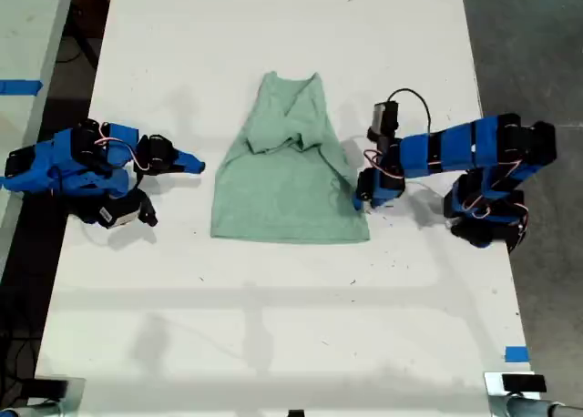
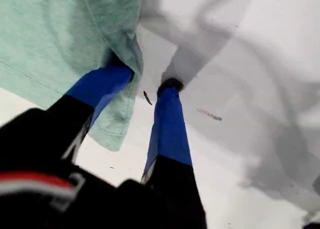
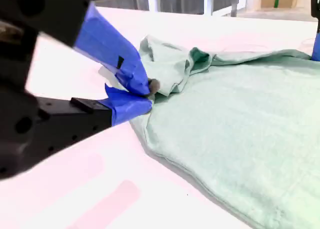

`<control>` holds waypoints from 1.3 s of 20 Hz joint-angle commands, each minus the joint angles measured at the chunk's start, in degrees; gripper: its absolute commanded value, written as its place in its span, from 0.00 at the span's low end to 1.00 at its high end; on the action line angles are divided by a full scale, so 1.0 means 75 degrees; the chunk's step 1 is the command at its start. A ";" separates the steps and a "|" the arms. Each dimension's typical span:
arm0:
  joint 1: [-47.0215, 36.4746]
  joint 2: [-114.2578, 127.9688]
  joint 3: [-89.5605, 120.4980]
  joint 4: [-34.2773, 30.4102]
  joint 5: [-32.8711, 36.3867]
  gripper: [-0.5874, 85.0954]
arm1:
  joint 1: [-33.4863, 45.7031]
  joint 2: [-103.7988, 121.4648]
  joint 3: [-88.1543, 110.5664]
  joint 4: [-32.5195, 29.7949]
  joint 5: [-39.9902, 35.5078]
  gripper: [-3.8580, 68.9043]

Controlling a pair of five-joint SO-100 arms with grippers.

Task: Fold t shirt

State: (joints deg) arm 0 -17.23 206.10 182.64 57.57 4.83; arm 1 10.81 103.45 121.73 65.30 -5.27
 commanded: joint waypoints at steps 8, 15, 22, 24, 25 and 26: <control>0.0012 0.0059 0.0059 0.0000 -0.0141 0.01 | -0.0047 -0.0246 -0.0902 0.0797 0.0445 0.08; 0.0000 0.0059 0.0047 0.0000 -0.0141 0.01 | -0.0059 -0.0035 -0.4488 0.3188 -0.0234 0.07; 0.0012 0.0059 0.0047 0.0000 -0.0129 0.01 | -0.0258 -0.3773 -0.9047 0.3047 -0.1512 0.07; 0.0012 0.0059 0.0047 0.0000 -0.0129 0.01 | -0.0246 -0.4477 -0.9129 0.2332 -0.1711 0.07; 0.0012 0.0059 0.0047 0.0000 -0.0129 0.01 | -0.0234 -0.4781 -0.9105 0.2074 -0.1793 0.07; 0.0012 0.0059 0.0047 0.0000 -0.0117 0.01 | -0.0246 -0.5074 -0.9094 0.1863 -0.1863 0.07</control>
State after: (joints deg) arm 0 -17.23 206.10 182.64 57.57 4.83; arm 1 9.58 66.88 57.57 82.53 -17.67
